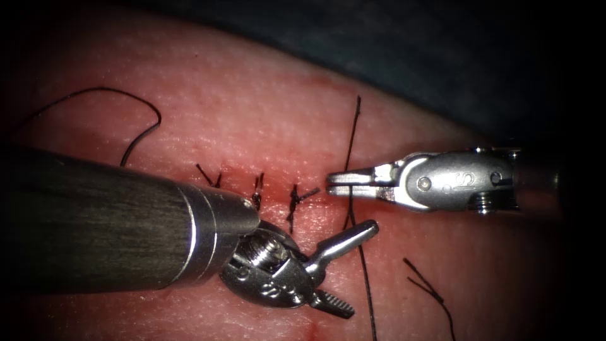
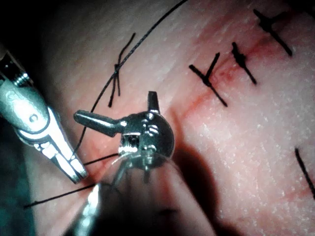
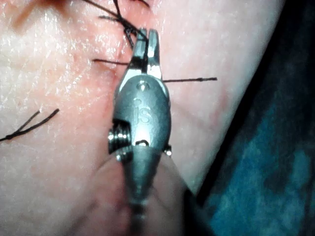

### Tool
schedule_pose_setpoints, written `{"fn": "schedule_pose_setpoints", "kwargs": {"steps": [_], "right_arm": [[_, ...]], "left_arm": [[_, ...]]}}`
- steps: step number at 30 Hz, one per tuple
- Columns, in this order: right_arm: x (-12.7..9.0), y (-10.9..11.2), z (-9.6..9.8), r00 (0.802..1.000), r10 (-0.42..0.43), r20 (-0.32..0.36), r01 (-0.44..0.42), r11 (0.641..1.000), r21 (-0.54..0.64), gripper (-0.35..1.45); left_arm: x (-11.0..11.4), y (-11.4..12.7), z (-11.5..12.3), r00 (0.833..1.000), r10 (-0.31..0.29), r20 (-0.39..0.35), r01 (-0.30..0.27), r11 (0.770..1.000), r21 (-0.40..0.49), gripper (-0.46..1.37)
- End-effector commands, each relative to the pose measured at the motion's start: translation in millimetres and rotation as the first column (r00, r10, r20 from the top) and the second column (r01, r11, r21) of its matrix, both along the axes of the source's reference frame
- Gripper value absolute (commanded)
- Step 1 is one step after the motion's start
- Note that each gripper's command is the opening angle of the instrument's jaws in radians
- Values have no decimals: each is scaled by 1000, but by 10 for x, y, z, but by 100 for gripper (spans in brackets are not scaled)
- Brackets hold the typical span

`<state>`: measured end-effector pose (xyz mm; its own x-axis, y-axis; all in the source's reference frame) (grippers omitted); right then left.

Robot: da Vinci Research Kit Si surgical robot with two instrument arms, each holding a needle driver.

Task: Wound Closure
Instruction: Grab the suture with the right and pass more suture to the left

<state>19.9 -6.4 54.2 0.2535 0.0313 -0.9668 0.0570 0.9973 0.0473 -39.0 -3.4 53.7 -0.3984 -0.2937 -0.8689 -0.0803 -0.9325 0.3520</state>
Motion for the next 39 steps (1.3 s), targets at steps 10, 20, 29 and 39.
{"fn": "schedule_pose_setpoints", "kwargs": {"steps": [10, 20, 29, 39], "right_arm": [[-3, 4, 19, 999, 38, 25, -38, 999, 37, -35], [-3, 23, 33, 996, 72, 49, -77, 991, 109, -35], [6, 15, 53, 993, 58, 105, -73, 987, 145, -35], [8, 15, 56, 992, 57, 110, -73, 986, 149, -35]], "left_arm": [[30, -19, -10, 1000, -12, 2, 12, 1000, -15, 119], [1, -24, -8, 1000, -14, -9, 13, 998, -59, 106], [-16, -29, -10, 1000, 16, 3, -15, 995, -97, 106], [-30, -47, -23, 998, 62, 29, -57, 988, -145, 104]]}}
